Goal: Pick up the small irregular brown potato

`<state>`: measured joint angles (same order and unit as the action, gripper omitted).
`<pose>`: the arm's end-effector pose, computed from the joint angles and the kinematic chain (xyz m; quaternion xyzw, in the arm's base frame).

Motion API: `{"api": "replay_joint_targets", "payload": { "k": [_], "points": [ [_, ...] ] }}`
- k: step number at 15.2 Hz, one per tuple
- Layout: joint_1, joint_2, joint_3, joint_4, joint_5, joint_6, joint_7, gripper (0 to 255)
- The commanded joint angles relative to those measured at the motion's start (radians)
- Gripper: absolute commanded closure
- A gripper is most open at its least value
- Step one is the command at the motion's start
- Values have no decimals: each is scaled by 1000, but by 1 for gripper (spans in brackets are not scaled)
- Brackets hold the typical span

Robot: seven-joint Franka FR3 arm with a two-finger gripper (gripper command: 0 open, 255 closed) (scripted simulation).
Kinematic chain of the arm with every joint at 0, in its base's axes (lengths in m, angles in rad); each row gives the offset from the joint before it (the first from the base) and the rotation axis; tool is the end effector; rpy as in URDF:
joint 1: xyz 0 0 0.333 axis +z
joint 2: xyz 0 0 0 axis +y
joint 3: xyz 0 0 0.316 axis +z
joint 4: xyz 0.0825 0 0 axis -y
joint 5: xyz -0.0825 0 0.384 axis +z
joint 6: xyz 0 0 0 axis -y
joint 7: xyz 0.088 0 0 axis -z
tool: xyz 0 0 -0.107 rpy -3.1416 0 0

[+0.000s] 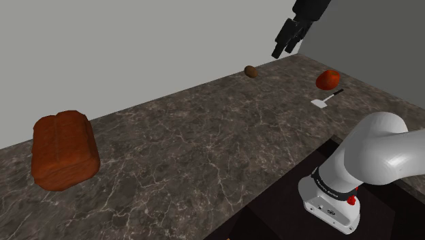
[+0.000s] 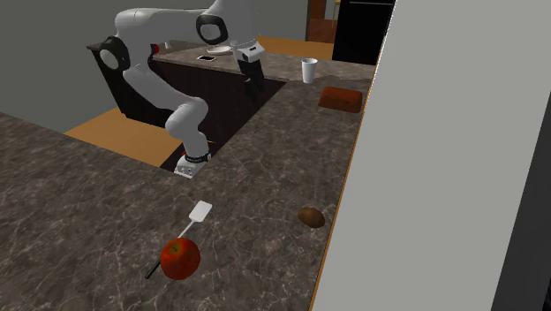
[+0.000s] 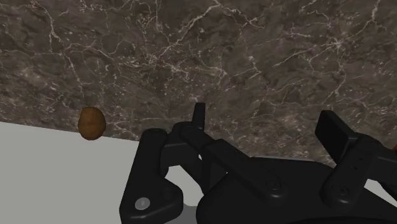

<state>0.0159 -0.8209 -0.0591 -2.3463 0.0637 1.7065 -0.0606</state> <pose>0.3107 -0.0140 0.6191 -0.9944 -0.0146 -0.0921 0.0495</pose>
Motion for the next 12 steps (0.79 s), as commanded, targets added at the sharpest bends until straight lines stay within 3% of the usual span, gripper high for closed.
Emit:
{"api": "replay_joint_targets", "payload": {
  "k": [1, 12],
  "points": [
    [0, 0, 0, 0, 0, 0, 0, 0],
    [-25, 243, -180, -35, -45, 290, -207, 0]
  ]
}}
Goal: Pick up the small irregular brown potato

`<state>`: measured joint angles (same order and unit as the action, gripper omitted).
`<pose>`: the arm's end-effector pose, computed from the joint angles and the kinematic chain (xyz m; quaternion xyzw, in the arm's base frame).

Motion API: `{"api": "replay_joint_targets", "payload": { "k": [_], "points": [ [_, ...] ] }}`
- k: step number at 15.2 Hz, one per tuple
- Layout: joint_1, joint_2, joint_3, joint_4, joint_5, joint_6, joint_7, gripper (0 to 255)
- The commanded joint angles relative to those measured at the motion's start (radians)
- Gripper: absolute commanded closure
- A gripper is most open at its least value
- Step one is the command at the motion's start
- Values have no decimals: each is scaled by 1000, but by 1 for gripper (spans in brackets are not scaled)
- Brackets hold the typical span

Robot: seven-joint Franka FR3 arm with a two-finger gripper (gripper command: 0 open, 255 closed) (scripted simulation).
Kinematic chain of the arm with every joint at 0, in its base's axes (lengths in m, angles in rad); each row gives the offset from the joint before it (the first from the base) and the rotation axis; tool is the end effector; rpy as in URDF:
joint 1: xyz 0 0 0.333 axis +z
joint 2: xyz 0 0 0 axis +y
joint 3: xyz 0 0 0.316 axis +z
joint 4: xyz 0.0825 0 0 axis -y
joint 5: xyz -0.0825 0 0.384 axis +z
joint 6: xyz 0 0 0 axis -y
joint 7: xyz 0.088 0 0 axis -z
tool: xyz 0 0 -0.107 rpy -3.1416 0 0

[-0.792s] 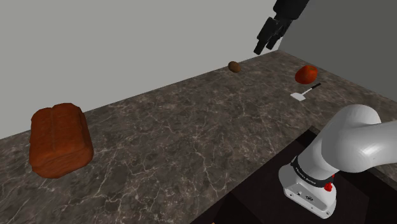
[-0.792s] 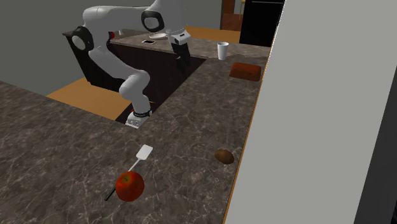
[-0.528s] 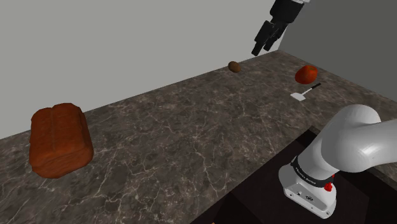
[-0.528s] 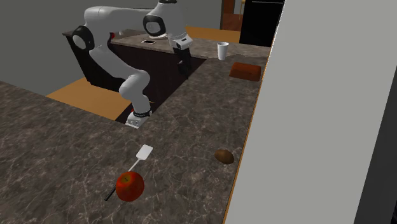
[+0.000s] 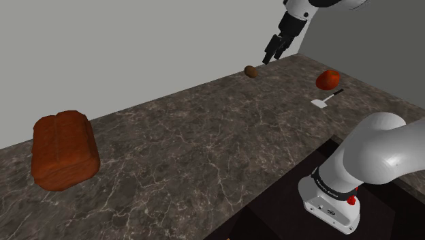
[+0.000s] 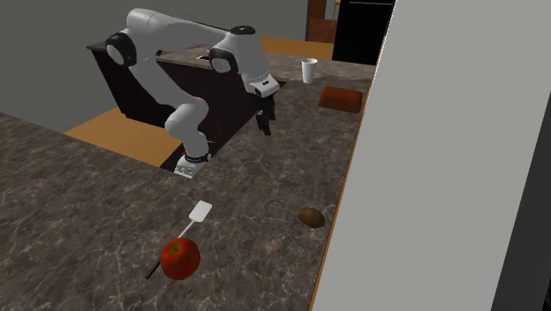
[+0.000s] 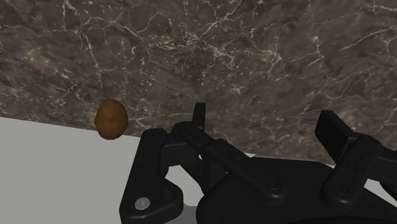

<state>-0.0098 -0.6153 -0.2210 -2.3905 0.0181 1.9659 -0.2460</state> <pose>0.3749 -0.0992 0.5471 -0.9933 -0.0188 -0.1025 0.0507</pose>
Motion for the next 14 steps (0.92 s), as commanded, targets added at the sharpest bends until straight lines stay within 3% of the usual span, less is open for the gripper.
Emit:
{"api": "replay_joint_targets", "payload": {
  "k": [1, 8, 14],
  "points": [
    [1, 66, -35, 14, 2, 55, -41, 0],
    [17, 295, -155, 89, 57, 208, -199, 0],
    [31, 524, -245, 209, 186, 292, -370, 0]
  ]
}}
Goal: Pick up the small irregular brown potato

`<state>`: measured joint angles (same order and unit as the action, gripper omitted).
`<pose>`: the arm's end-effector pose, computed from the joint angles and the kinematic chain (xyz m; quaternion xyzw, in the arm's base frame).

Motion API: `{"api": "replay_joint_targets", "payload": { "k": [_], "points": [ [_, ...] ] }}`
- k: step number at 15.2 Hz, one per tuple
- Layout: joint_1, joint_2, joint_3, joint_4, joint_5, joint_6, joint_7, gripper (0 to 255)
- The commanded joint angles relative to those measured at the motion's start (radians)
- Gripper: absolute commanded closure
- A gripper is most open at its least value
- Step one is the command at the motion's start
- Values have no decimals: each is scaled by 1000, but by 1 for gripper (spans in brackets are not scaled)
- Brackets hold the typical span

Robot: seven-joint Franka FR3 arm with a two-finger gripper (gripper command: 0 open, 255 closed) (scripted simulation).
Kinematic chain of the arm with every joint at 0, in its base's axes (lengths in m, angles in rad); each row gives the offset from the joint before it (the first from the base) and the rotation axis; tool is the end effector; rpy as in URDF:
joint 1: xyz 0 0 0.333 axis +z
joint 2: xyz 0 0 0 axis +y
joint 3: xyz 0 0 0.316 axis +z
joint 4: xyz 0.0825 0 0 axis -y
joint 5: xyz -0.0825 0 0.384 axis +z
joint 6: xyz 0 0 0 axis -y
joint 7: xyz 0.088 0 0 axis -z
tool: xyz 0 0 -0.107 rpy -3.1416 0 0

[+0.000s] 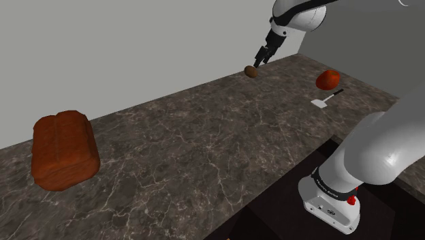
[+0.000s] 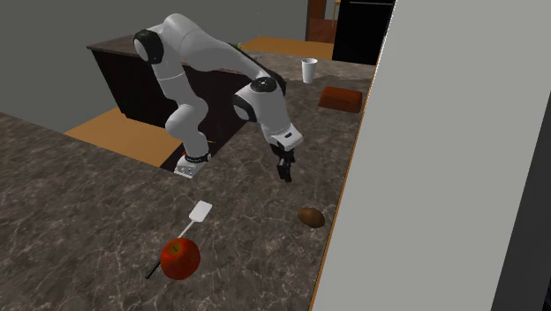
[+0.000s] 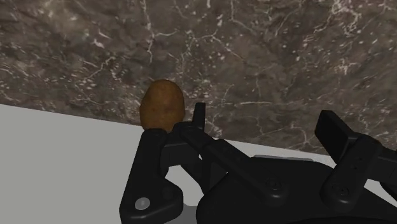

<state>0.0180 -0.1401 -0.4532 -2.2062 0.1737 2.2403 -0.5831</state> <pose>0.4731 -0.2201 0.4506 -0.9914 -0.0246 -0.1181 0.0516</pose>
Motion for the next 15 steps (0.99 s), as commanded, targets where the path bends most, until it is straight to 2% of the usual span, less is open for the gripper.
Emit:
{"api": "replay_joint_targets", "payload": {
  "k": [1, 5, 10, 15],
  "points": [
    [3, 90, -24, 50, 60, 26, -64, 0],
    [-23, 258, -46, 166, 185, 41, -187, 0],
    [-100, 467, -28, 343, 322, 27, -307, 0],
    [-111, 500, -13, 331, 353, 65, -335, 0]
  ]
}}
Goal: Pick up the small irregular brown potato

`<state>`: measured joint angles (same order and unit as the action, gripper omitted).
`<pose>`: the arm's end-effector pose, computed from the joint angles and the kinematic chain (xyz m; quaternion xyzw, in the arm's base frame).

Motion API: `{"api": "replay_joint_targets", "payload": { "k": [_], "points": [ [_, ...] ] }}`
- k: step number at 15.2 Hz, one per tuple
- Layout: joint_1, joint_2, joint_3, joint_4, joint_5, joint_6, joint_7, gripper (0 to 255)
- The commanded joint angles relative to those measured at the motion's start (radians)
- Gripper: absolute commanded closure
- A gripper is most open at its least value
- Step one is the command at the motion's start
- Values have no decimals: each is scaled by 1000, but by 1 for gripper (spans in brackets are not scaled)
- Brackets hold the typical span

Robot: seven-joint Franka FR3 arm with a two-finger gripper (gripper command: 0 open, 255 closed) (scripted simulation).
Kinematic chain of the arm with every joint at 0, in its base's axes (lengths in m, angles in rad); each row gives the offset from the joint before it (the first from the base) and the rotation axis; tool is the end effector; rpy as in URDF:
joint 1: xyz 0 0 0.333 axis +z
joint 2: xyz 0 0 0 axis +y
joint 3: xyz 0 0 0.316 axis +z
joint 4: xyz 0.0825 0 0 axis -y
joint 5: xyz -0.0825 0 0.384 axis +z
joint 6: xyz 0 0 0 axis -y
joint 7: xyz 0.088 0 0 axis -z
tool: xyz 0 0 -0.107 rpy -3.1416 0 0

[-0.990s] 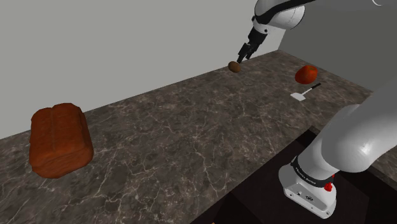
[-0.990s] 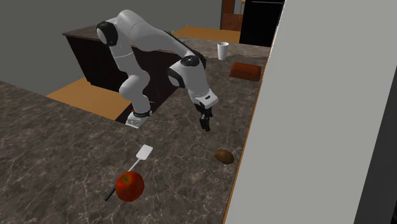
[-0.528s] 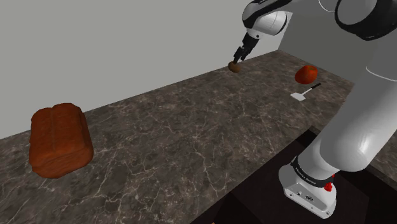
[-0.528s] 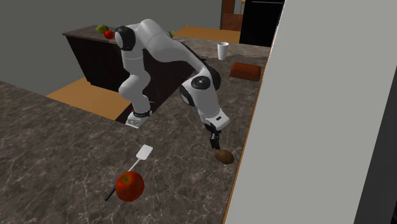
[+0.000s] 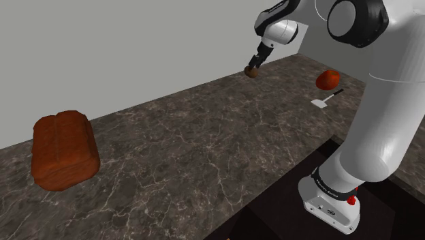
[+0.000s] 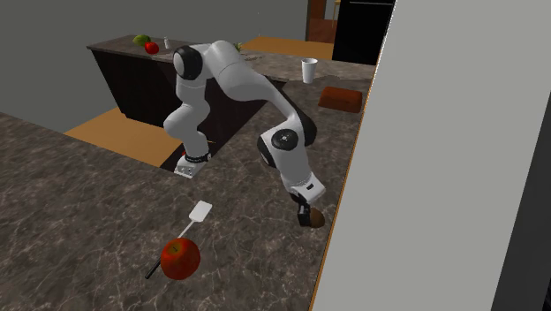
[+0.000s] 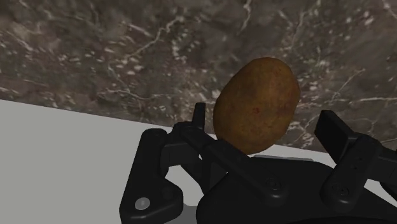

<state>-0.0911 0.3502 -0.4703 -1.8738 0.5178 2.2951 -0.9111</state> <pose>0.5555 -0.3134 0.3561 -0.9897 -0.0301 -0.1303 0.0512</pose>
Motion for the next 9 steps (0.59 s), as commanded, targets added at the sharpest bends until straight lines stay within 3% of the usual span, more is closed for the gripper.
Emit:
{"api": "replay_joint_targets", "payload": {
  "k": [1, 5, 6, 9],
  "points": [
    [-4, 17, 7, -5, 16, 19, -13, 0],
    [-10, 36, 16, -13, 35, 42, -31, 0],
    [-10, 36, 16, -14, 35, 43, -31, 255],
    [-10, 36, 16, -14, 35, 43, -31, 255]
  ]
}}
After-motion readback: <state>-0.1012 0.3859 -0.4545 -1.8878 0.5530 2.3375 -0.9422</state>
